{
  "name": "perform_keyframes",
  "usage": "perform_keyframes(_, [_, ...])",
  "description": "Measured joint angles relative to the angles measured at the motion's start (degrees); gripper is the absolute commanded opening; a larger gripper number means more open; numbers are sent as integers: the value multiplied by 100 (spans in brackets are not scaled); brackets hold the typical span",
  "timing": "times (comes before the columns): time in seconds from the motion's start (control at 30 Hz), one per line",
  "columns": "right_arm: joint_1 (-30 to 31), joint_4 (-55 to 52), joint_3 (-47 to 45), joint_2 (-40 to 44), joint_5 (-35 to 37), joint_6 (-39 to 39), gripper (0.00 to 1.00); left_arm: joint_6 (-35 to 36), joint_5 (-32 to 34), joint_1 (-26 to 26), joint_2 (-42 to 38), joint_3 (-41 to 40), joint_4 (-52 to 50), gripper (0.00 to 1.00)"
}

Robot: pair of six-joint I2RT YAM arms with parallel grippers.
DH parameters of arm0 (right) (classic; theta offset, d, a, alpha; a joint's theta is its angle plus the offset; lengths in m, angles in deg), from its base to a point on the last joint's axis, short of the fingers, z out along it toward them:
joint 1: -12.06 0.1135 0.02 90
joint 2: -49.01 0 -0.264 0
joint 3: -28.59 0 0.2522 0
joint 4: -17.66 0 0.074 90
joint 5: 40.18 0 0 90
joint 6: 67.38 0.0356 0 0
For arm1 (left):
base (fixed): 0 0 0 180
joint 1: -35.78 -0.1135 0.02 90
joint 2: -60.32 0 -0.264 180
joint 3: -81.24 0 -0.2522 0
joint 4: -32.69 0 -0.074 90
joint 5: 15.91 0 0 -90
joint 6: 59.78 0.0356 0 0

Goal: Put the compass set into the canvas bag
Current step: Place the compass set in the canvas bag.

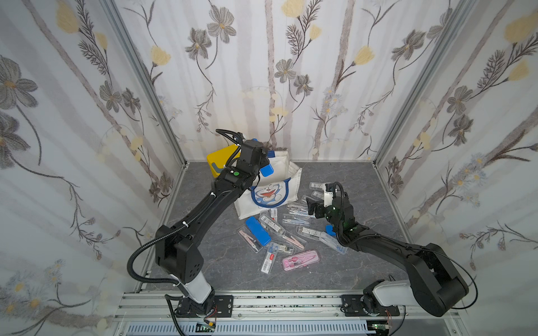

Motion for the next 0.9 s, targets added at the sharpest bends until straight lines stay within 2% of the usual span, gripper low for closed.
perform_keyframes(0.33, [0,11,-223,70,155,-46,100,343,114,20,1220,98,389,51])
perform_keyframes(0.7, [-4,13,-223,-9,195,-90,100,905,258,195,1681,-201,599,52])
perform_keyframes(0.9, [-4,13,-223,2,192,-87,100,942,358,195,1853,-321,595,56])
